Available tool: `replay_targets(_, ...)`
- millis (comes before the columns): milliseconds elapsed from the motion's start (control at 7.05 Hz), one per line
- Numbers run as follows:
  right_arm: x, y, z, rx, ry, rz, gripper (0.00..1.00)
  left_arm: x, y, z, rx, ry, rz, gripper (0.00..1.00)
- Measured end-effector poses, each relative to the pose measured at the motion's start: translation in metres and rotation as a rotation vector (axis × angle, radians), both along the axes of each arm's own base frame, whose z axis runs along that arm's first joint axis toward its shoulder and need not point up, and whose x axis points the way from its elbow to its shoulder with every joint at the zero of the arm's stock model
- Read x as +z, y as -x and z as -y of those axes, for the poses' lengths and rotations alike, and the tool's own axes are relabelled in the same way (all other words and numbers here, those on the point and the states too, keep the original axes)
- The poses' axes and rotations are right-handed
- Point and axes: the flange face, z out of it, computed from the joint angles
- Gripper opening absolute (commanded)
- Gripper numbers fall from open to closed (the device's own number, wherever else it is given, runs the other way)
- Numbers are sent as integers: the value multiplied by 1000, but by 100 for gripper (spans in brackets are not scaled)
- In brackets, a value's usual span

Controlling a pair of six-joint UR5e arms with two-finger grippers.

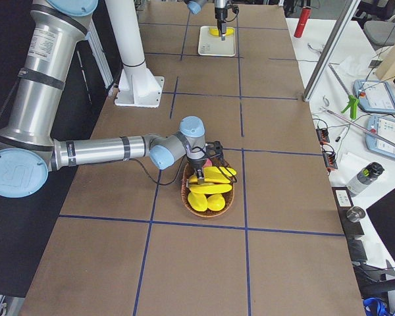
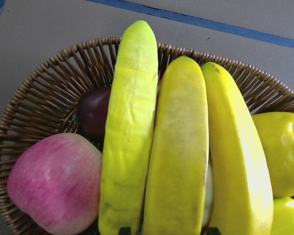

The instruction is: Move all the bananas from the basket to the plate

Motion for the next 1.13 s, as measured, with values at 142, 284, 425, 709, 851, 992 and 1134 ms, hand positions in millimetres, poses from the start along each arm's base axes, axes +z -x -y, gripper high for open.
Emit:
replay_targets(142,0,-1,0,-6,-4,0,3,1,0,0,-4,7,1,99)
replay_targets(284,0,-1,0,-14,-12,2,1,1,1,0,-10,16,0,99)
replay_targets(425,-2,-2,0,-17,-17,7,0,2,1,0,-13,21,0,99)
replay_targets(709,-12,-15,2,9,-29,22,0,2,1,0,-15,24,-1,99)
replay_targets(851,-19,-32,1,40,-42,28,0,2,0,-1,-14,25,-1,99)
replay_targets(992,-32,-53,-4,75,-61,41,0,2,0,-1,-14,25,-1,99)
replay_targets(1134,-49,-71,-5,107,-75,73,0,1,-1,-1,-13,25,-1,99)
